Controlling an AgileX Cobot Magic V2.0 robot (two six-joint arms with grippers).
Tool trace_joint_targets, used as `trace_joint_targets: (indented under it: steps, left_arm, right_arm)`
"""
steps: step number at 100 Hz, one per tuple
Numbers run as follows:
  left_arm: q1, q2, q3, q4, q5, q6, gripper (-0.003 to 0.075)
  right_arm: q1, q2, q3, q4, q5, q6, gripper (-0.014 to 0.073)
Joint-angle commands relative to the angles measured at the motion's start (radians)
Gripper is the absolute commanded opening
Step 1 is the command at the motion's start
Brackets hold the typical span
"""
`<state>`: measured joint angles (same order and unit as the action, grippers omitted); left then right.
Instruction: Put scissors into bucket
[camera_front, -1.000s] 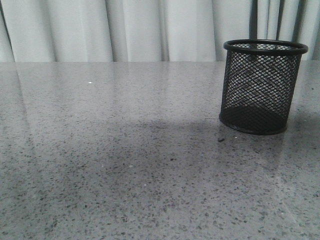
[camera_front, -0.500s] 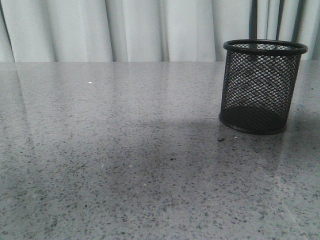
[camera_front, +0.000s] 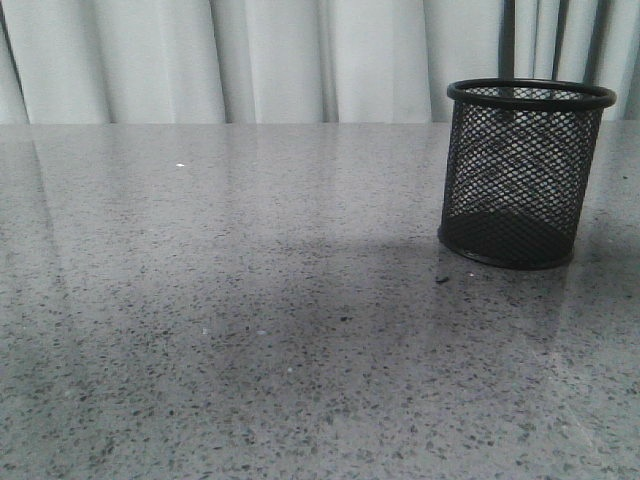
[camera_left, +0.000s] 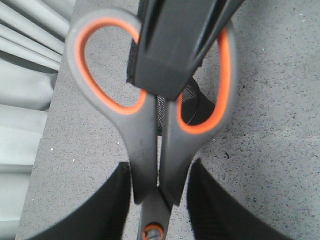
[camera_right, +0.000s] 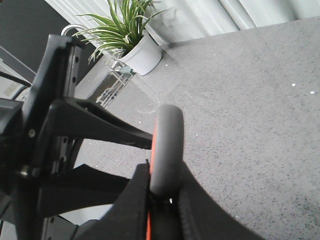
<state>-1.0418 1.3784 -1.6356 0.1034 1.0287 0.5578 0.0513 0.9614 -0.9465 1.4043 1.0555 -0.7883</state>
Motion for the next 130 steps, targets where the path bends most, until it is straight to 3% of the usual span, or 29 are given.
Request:
trace_joint_targets:
  steps: [1, 9, 28, 49, 65, 82, 94, 130]
  left_arm:
    - [-0.006, -0.028, -0.034, -0.002, -0.060, -0.015, 0.0393]
    - [-0.002, -0.028, -0.034, 0.003, -0.062, -0.085, 0.0454]
    - [0.127, -0.028, -0.087, 0.005, 0.004, -0.247, 0.0450]
    - [0.395, -0.028, -0.182, 0.003, 0.115, -0.299, 0.0446]
    - [0.615, -0.045, -0.207, -0.071, 0.159, -0.313, 0.0413]
    - [0.812, -0.096, -0.207, -0.240, 0.159, -0.313, 0.0396]
    - [0.897, -0.122, -0.207, -0.261, 0.159, -0.310, 0.0396]
    - [0.918, -0.153, -0.207, -0.279, 0.159, -0.310, 0.0396]
  right_arm:
    - [-0.005, -0.004, -0.030, 0.057, -0.024, -0.019, -0.0067]
    - [-0.005, -0.004, -0.035, 0.034, -0.040, -0.019, -0.0059]
    - [-0.005, -0.004, -0.137, -0.209, -0.106, 0.088, -0.0048]
    - [-0.005, 0.011, -0.309, -0.615, -0.098, 0.330, -0.0048]
    - [-0.005, 0.057, -0.431, -0.819, 0.021, 0.455, -0.0048]
    - [-0.005, 0.083, -0.501, -0.923, 0.122, 0.501, -0.0048]
    - [-0.005, 0.099, -0.505, -0.968, 0.163, 0.506, -0.0048]
    - [0.008, 0.203, -0.505, -0.977, 0.182, 0.506, -0.0048]
